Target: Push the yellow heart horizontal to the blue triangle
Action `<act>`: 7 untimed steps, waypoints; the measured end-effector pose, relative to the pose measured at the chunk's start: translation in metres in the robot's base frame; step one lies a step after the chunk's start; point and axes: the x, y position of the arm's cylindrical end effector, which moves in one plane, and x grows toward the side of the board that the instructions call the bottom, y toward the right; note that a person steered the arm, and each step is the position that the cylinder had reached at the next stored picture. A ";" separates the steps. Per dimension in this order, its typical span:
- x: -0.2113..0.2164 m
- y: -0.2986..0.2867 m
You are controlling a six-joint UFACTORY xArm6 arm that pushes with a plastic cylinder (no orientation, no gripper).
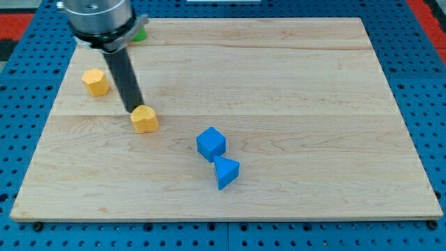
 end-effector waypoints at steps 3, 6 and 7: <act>0.082 0.005; 0.094 0.018; 0.094 0.028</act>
